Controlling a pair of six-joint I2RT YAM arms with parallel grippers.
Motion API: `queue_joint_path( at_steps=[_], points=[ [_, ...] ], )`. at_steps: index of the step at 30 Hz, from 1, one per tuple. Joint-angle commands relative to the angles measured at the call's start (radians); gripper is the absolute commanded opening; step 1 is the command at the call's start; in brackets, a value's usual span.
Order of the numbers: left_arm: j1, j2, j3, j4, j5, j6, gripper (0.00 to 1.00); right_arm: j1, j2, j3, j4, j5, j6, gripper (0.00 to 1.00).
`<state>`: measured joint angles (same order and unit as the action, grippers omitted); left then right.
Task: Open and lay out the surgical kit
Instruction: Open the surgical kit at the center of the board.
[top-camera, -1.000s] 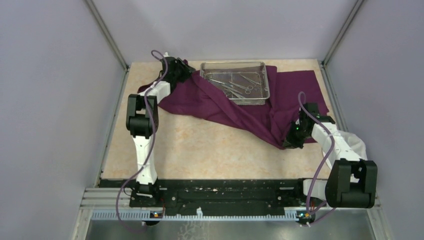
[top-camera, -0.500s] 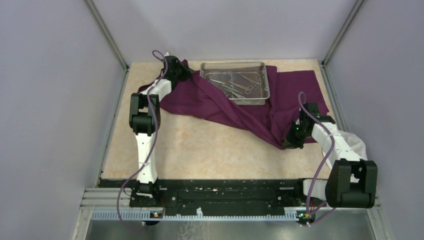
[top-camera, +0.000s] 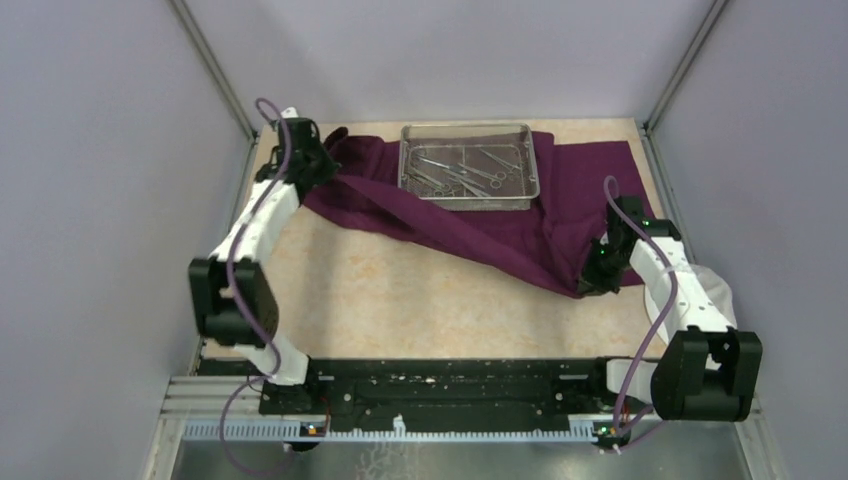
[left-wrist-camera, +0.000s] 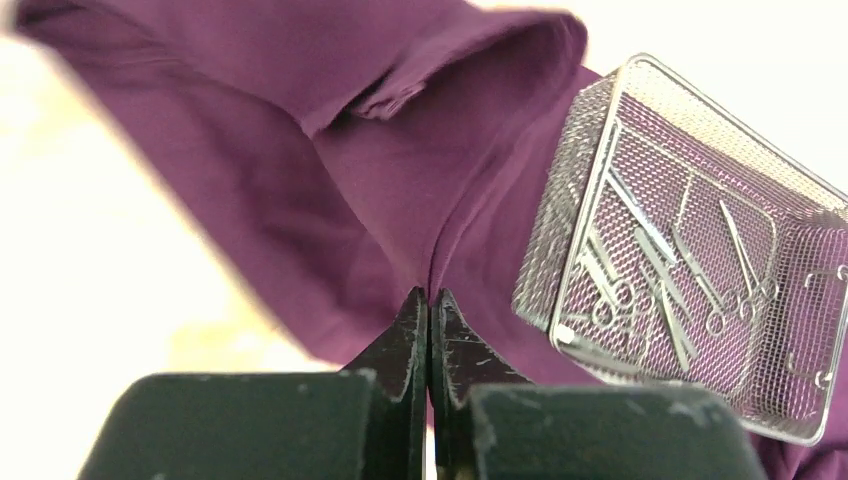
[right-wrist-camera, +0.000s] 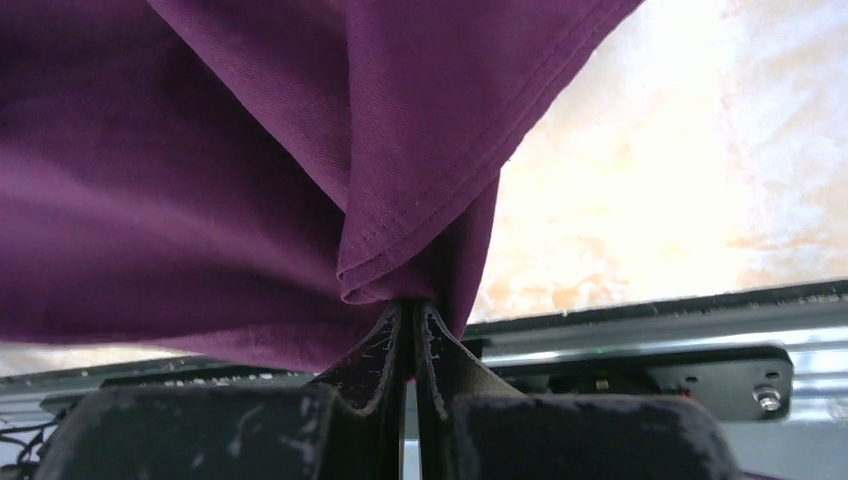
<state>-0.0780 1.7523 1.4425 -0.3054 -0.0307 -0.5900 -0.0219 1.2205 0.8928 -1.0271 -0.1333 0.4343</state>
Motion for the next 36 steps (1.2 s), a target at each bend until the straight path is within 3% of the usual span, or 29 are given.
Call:
queue_joint_path(
  at_steps=[1, 9, 18, 22, 24, 27, 31, 34, 36],
  points=[
    [0.01, -0.324, -0.177, -0.219, -0.216, 0.043, 0.0, 0.001, 0.005, 0.068, -0.144, 0.044, -0.02, 0.0],
    [0.03, -0.696, -0.423, -0.556, -0.488, -0.112, 0.0, 0.0, 0.011, 0.068, -0.231, 0.079, 0.0, 0.0],
    [0.034, -0.905, -0.501, -0.858, -0.593, -0.445, 0.0, 0.0, -0.04, 0.058, -0.307, 0.106, 0.032, 0.0],
    [0.034, -1.02, -0.536, -0.902, -0.609, -0.546, 0.02, 0.0, -0.08, 0.056, -0.329, 0.125, 0.055, 0.0],
    [0.034, -1.083, -0.562, -0.907, -0.604, -0.573, 0.1, 0.0, -0.1, 0.051, -0.336, 0.13, 0.067, 0.0],
    [0.034, -1.144, -0.576, -0.98, -0.545, -0.638, 0.42, 0.0, -0.112, 0.054, -0.358, 0.168, 0.087, 0.07],
    [0.034, -1.196, -0.544, -1.106, -0.515, -0.718, 0.66, 0.0, -0.115, 0.079, -0.401, 0.228, 0.123, 0.39],
    [0.034, -1.217, -0.472, -1.096, -0.548, -0.657, 0.71, 0.001, -0.111, 0.124, -0.404, 0.253, 0.12, 0.5],
    [0.034, -1.217, -0.449, -1.001, -0.556, -0.531, 0.73, 0.0, -0.111, 0.159, -0.36, 0.181, 0.053, 0.53]
  ],
)
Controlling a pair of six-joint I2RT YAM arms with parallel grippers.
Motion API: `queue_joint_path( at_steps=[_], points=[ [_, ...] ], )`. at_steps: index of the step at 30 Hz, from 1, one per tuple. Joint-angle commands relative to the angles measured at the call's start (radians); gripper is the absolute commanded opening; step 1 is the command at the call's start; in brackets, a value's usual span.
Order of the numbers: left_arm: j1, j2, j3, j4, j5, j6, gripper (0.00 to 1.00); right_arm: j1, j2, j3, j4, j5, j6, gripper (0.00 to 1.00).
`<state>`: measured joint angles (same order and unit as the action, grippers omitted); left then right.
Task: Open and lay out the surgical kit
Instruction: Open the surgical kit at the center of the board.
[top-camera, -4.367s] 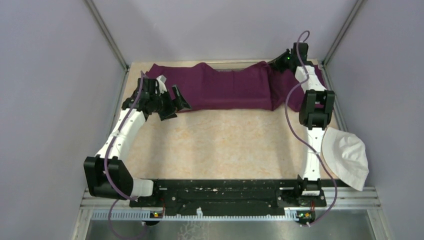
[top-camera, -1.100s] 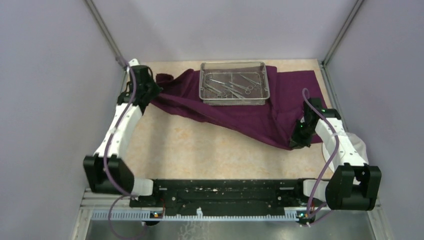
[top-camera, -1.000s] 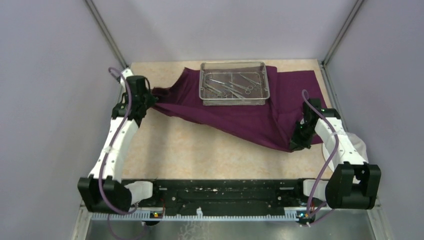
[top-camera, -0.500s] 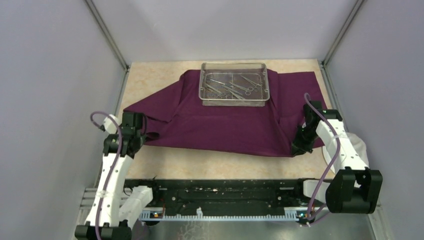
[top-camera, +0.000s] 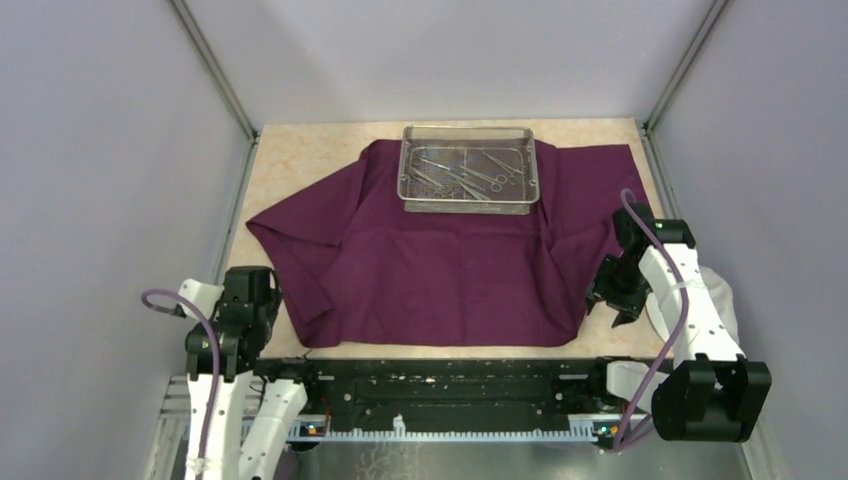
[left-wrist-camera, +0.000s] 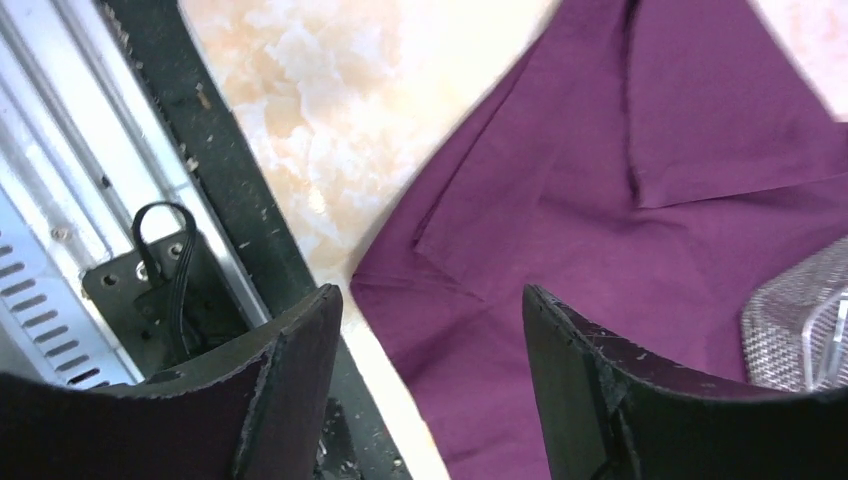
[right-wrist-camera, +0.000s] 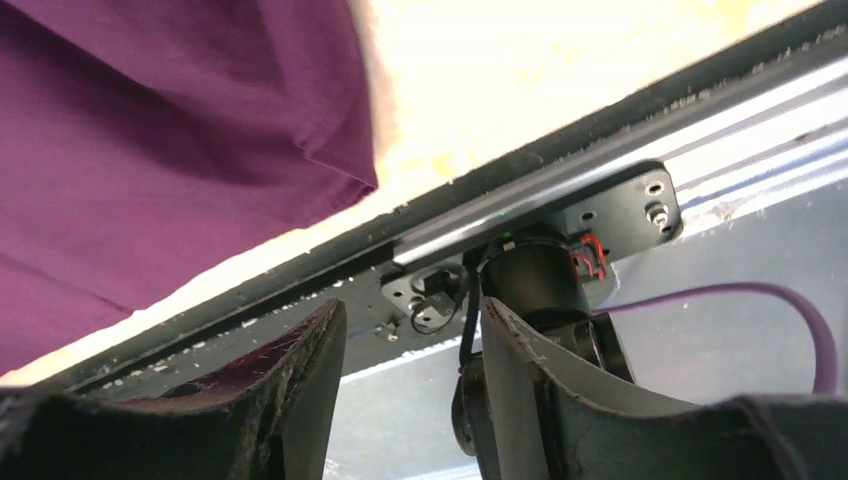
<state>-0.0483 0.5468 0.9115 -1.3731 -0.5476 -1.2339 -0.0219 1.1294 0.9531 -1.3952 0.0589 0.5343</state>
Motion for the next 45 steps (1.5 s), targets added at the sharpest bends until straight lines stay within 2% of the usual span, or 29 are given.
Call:
queue_joint_path(
  at_steps=[1, 3, 5, 9, 10, 12, 14, 16, 19, 21, 24, 30, 38, 41, 43, 44, 45],
  points=[
    [0.004, -0.01, 0.078, 0.164, -0.013, 0.218, 0.73, 0.0, -0.019, 0.106, 0.05, -0.073, -0.095, 0.53],
    [0.004, 0.0, 0.048, 0.396, 0.126, 0.432, 0.75, 0.001, -0.003, 0.111, 0.123, -0.211, -0.151, 0.54],
    [0.004, 0.043, -0.004, 0.615, 0.354, 0.559, 0.8, 0.005, 0.019, 0.104, 0.217, -0.325, -0.177, 0.54],
    [0.001, 0.257, -0.038, 0.854, 0.614, 0.64, 0.81, 0.01, 0.059, 0.12, 0.342, -0.433, -0.191, 0.55],
    [-0.004, 0.337, -0.041, 0.91, 0.637, 0.673, 0.8, 0.011, 0.066, 0.123, 0.362, -0.451, -0.193, 0.55],
    [-0.027, 0.44, -0.042, 0.977, 0.587, 0.71, 0.8, 0.015, 0.077, 0.131, 0.387, -0.489, -0.192, 0.54],
    [-0.047, 0.526, -0.058, 1.121, 0.566, 0.793, 0.81, 0.016, 0.071, 0.115, 0.419, -0.515, -0.184, 0.54],
    [-0.06, 0.615, -0.061, 1.221, 0.503, 0.851, 0.84, 0.046, 0.068, 0.103, 0.427, -0.536, -0.186, 0.53],
    [-0.071, 0.798, -0.022, 1.357, 0.519, 0.92, 0.91, 0.07, 0.059, 0.094, 0.409, -0.52, -0.207, 0.53],
    [-0.086, 0.942, 0.056, 1.357, 0.489, 0.942, 0.91, 0.093, 0.062, 0.081, 0.406, -0.527, -0.209, 0.53],
    [-0.122, 1.137, 0.216, 1.315, 0.367, 1.008, 0.89, 0.109, 0.075, 0.066, 0.417, -0.544, -0.203, 0.53],
    [-0.142, 1.373, 0.417, 1.295, 0.221, 1.081, 0.75, 0.126, 0.087, 0.069, 0.417, -0.544, -0.204, 0.53],
    [-0.142, 1.524, 0.543, 1.269, 0.19, 1.107, 0.57, 0.128, 0.07, 0.02, 0.423, -0.534, -0.203, 0.52],
    [-0.142, 1.55, 0.585, 1.23, 0.141, 1.117, 0.55, 0.128, 0.071, 0.021, 0.418, -0.527, -0.205, 0.52],
    [-0.142, 1.547, 0.582, 1.246, 0.145, 1.147, 0.6, 0.128, 0.07, 0.018, 0.418, -0.523, -0.207, 0.52],
    [-0.142, 1.547, 0.577, 1.254, 0.141, 1.162, 0.6, 0.128, 0.07, 0.014, 0.418, -0.523, -0.205, 0.52],
    [-0.14, 1.548, 0.577, 1.255, 0.123, 1.168, 0.54, 0.128, 0.071, 0.012, 0.418, -0.523, -0.206, 0.52]
  ],
)
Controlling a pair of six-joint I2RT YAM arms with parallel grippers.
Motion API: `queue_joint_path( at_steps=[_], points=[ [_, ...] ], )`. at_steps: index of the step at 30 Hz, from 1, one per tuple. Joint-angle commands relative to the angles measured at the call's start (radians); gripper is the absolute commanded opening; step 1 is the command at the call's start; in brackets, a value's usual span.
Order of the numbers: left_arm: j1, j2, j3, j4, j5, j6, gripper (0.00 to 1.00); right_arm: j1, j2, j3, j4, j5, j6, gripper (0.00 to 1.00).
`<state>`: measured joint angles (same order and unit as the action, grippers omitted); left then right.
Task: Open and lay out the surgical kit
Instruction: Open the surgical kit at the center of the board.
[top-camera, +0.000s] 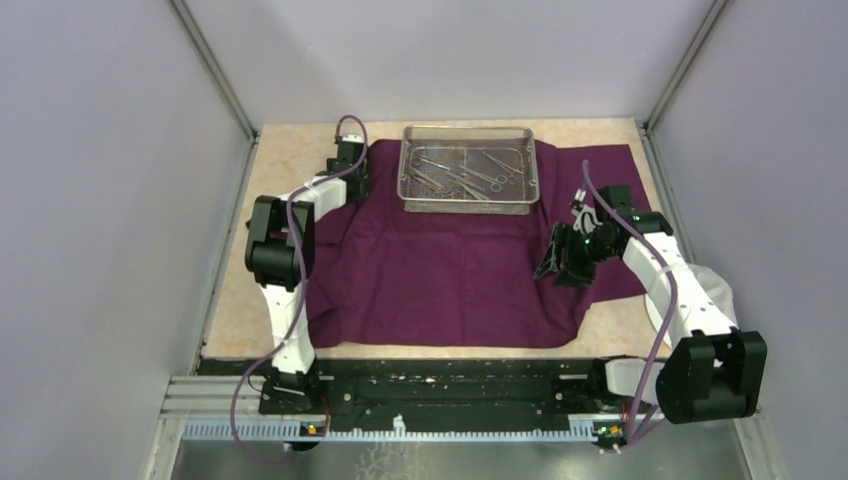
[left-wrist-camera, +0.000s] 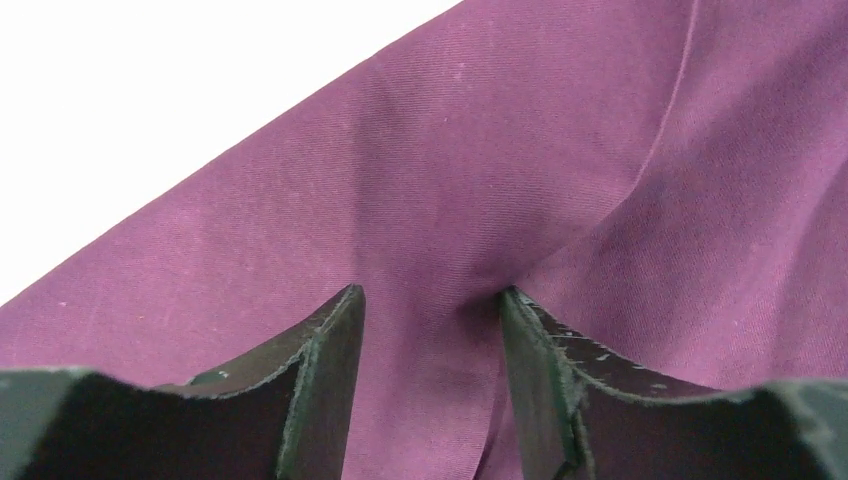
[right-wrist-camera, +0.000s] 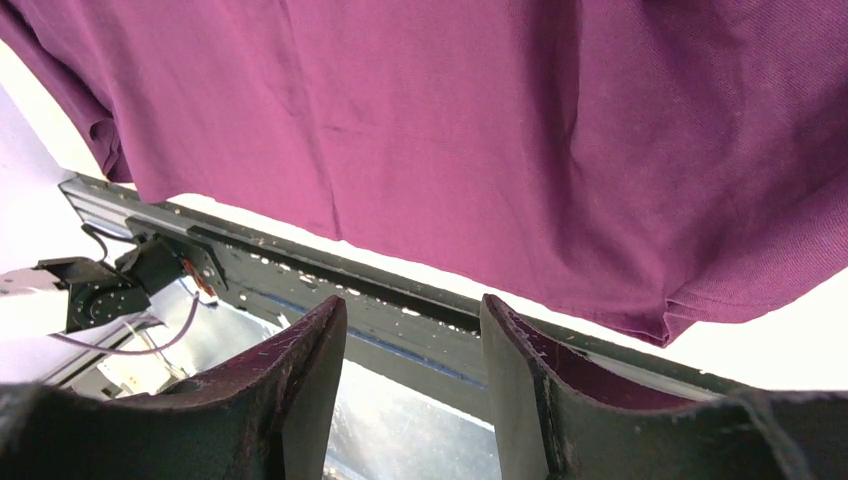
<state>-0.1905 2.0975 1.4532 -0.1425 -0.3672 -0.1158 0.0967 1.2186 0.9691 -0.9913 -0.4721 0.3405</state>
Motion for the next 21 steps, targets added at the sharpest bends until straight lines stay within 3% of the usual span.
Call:
queue_joint_path(
  at_steps=[1, 3, 4, 11, 13, 15, 17, 18, 20, 21],
  points=[
    [0.005, -0.002, 0.036, 0.027, -0.086, 0.059, 0.45, 0.009, -0.016, -0.004, 0.014, 0.007, -0.011, 0.52],
    [0.011, 0.0, 0.05, 0.034, -0.168, 0.079, 0.22, 0.009, -0.012, -0.001, 0.009, 0.009, -0.013, 0.51],
    [0.013, 0.004, 0.056, 0.05, -0.242, 0.099, 0.18, 0.009, -0.009, 0.0, 0.006, 0.011, -0.016, 0.51],
    [0.073, 0.045, 0.092, 0.325, -0.402, 0.325, 0.09, 0.014, 0.011, -0.033, -0.005, 0.007, -0.019, 0.5],
    [0.097, 0.091, 0.095, 0.505, -0.44, 0.453, 0.14, 0.019, 0.015, -0.044, -0.014, 0.012, -0.026, 0.49],
    [0.125, 0.165, 0.107, 0.862, -0.495, 0.653, 0.18, 0.029, 0.011, -0.063, -0.02, 0.019, -0.028, 0.49],
    [0.166, 0.271, 0.214, 1.001, -0.539, 0.785, 0.18, 0.054, -0.005, -0.072, -0.014, 0.004, -0.025, 0.49],
    [0.182, 0.33, 0.306, 0.995, -0.568, 0.809, 0.25, 0.062, -0.014, -0.073, -0.011, -0.002, -0.023, 0.49],
    [0.224, 0.403, 0.419, 1.013, -0.614, 0.857, 0.53, 0.066, -0.029, -0.081, -0.006, -0.003, -0.018, 0.49],
    [0.225, 0.407, 0.417, 1.022, -0.602, 0.889, 0.57, 0.067, -0.033, -0.081, -0.004, -0.003, -0.014, 0.49]
  ],
)
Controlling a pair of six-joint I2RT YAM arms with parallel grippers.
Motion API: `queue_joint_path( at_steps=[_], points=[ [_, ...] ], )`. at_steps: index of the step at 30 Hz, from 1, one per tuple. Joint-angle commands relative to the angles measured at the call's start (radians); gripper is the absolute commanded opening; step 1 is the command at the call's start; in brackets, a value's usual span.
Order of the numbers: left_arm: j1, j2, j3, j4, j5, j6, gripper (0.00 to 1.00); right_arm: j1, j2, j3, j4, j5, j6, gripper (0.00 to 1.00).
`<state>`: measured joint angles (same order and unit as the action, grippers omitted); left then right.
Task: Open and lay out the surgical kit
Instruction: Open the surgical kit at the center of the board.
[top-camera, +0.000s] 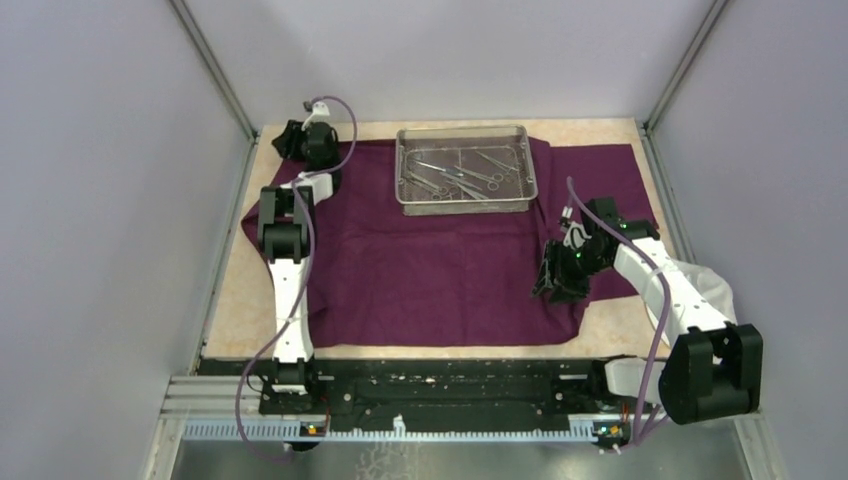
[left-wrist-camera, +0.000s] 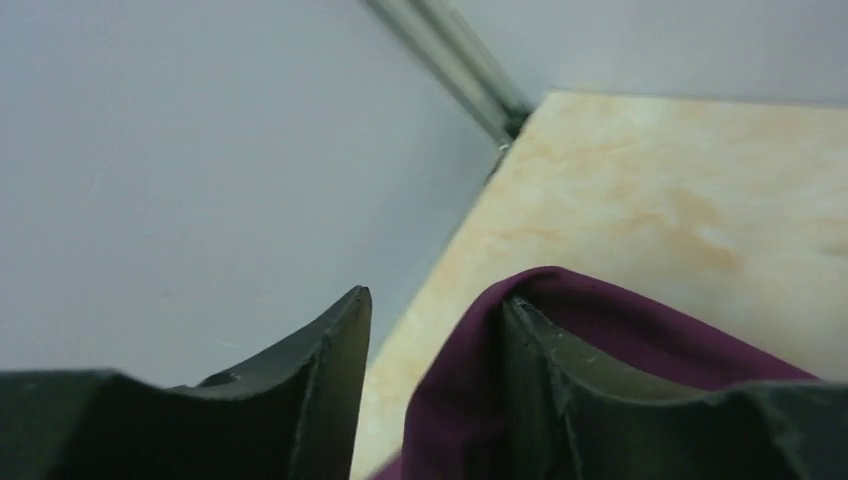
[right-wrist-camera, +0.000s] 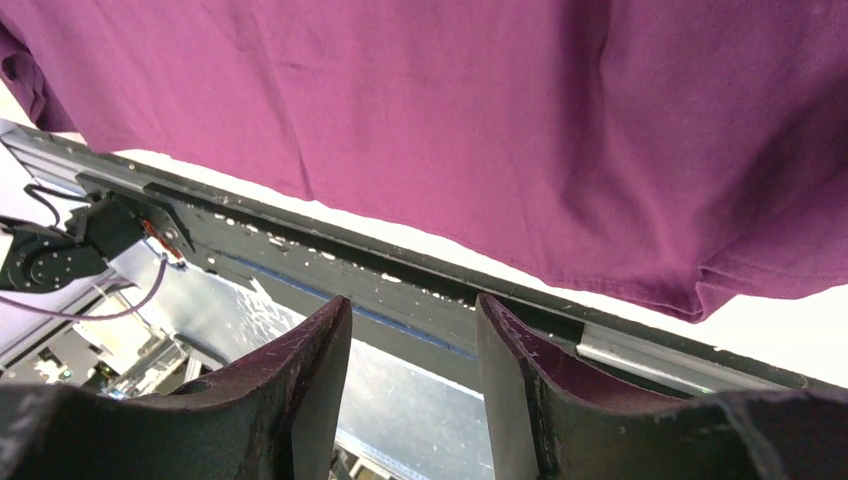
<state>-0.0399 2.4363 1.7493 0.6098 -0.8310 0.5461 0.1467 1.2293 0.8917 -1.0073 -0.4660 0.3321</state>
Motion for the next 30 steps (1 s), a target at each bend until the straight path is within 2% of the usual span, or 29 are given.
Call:
queue_joint_path(
  at_steps=[1, 3, 4, 5, 6, 10, 12, 15, 19, 21, 25, 30],
  points=[
    [0.069, 0.054, 0.093, 0.271, -0.116, 0.244, 0.6, 0.017, -0.045, -0.002, 0.009, -0.01, -0.005, 0.49],
    [0.052, -0.028, 0.001, 0.207, -0.04, 0.228, 0.82, 0.017, -0.042, 0.0, 0.01, -0.01, 0.005, 0.49],
    [0.049, -0.072, -0.019, 0.115, -0.012, 0.184, 0.93, 0.017, -0.042, -0.001, 0.019, -0.013, 0.013, 0.49],
    [0.052, -0.114, -0.015, -0.008, 0.017, 0.107, 0.98, 0.017, -0.041, -0.003, 0.029, -0.018, 0.022, 0.49],
    [0.056, -0.144, -0.007, -0.135, 0.041, 0.019, 0.99, 0.017, -0.041, -0.004, 0.033, -0.018, 0.026, 0.49],
    [0.05, -0.226, 0.055, -0.526, 0.104, -0.176, 0.99, 0.017, -0.05, -0.004, 0.039, -0.009, 0.035, 0.49],
    [0.048, -0.264, 0.098, -0.766, 0.226, -0.297, 0.99, 0.017, -0.05, -0.006, 0.056, -0.015, 0.046, 0.49],
    [0.046, -0.302, 0.173, -0.987, 0.446, -0.42, 0.99, 0.016, -0.026, 0.007, 0.074, -0.019, 0.048, 0.49],
    [0.045, -0.363, 0.15, -1.119, 0.646, -0.512, 0.99, 0.017, -0.007, 0.032, 0.08, -0.015, 0.045, 0.49],
    [0.046, -0.378, 0.104, -1.149, 0.702, -0.531, 0.99, 0.017, -0.007, 0.038, 0.084, -0.021, 0.043, 0.49],
    [0.045, -0.372, 0.016, -1.166, 0.661, -0.543, 0.99, 0.017, -0.006, 0.046, 0.071, -0.016, 0.026, 0.49],
    [0.059, -0.275, 0.065, -1.155, 0.703, -0.573, 0.95, 0.017, -0.007, 0.043, 0.045, -0.005, -0.006, 0.49]
  ],
)
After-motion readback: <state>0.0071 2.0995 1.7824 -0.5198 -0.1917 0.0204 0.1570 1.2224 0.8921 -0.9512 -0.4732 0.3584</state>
